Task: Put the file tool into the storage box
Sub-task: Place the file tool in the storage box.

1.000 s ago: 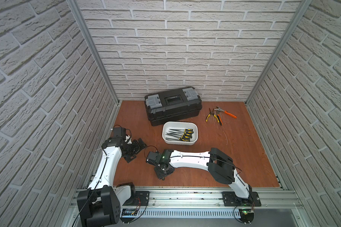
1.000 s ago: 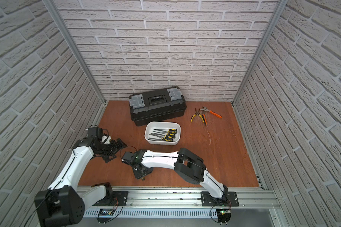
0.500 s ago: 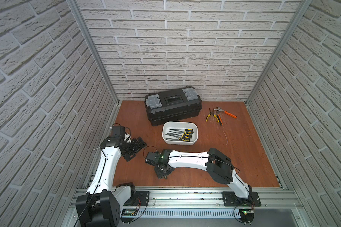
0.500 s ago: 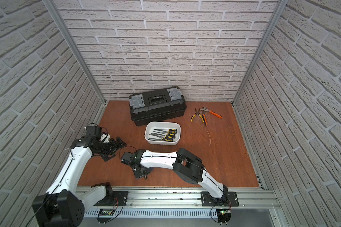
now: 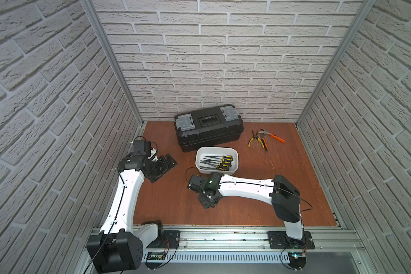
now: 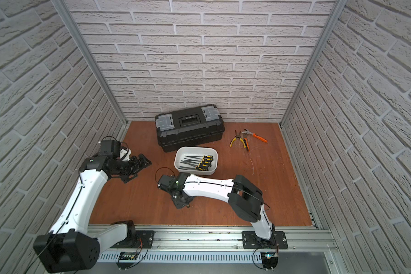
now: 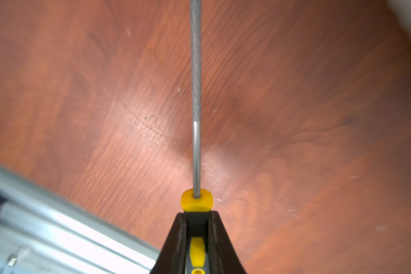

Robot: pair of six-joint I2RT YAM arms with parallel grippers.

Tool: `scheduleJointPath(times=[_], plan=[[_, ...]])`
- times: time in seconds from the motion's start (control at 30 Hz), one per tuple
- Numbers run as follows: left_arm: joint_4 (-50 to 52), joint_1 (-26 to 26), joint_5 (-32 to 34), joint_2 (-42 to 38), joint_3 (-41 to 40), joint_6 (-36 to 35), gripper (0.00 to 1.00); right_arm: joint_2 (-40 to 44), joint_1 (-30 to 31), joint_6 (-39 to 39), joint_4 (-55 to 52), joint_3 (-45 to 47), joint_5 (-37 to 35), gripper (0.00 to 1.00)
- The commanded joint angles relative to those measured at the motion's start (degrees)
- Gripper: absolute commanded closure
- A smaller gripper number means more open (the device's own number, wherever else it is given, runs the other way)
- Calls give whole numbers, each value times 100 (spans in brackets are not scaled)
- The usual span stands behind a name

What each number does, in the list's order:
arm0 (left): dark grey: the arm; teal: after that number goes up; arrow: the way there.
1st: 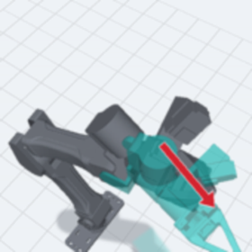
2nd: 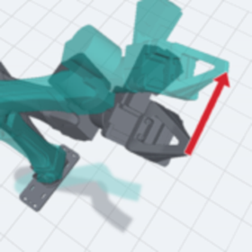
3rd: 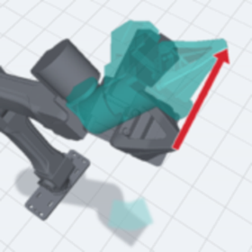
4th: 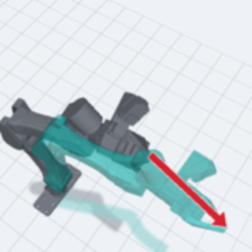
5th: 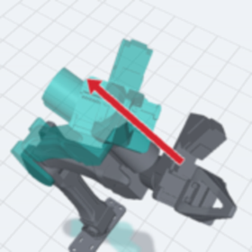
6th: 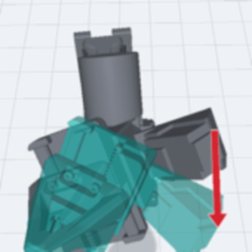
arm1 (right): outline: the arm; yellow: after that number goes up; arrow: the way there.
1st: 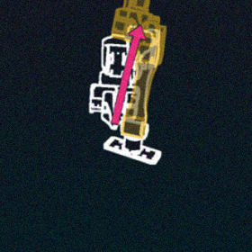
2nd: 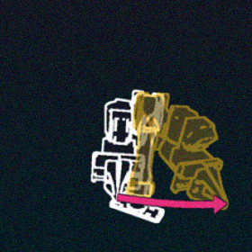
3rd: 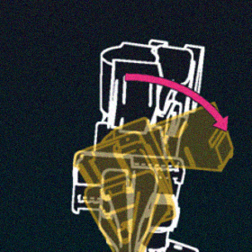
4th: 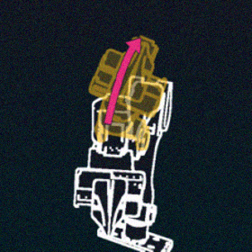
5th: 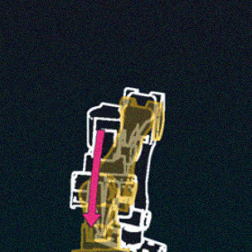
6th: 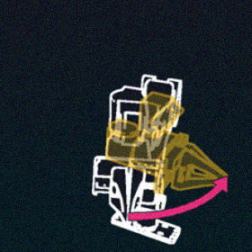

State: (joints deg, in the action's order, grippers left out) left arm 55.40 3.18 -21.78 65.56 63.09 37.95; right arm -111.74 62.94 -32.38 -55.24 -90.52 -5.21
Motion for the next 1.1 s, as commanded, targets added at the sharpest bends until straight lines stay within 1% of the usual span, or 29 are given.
scheduleJointPath(times=[0.0, 0.13, 0.27, 0.4, 0.5, 0.6, 0.7, 0.8, 0.9, 1.0, 1.07], plan=[[3, -186, -101, 202, 490, -28, 2, 720, -377, 977, -115, -7, 374, 91], [101, -644, 192, 436, 1092, -96, 2, 1051, -761, 1743, -383, -191, 713, 91], [73, -990, 408, 635, 1496, -20, 2, 1085, -1265, 2556, -657, -448, 770, 91], [-16, -1232, 461, 859, 1766, 196, 2, 747, -1826, 3264, -980, -1008, 880, 92], [-2, -1542, 591, 1067, 2011, 341, 2, 481, -2109, 3936, -1111, -1358, 904, 93], [79, -1918, 747, 1299, 2228, 412, 2, 265, -2387, 4548, -1059, -1492, 890, 93], [205, -2214, 895, 1457, 2369, 543, 2, 60, -2668, 5008, -1000, -1647, 1036, 93], [210, -2484, 1051, 1509, 2429, 638, 2, -102, -2795, 5481, -806, -1592, 1002, 93], [49, -2689, 1156, 1487, 2272, 641, 2, -374, -2804, 5852, -537, -1442, 700, 93], [-159, -2810, 1140, 1473, 2019, 685, 2, -556, -2804, 6000, -265, -1413, 626, 93], [-155, -2862, 1106, 1527, 2004, 734, 2, -659, -2800, 6000, -197, -1471, 682, 93]])
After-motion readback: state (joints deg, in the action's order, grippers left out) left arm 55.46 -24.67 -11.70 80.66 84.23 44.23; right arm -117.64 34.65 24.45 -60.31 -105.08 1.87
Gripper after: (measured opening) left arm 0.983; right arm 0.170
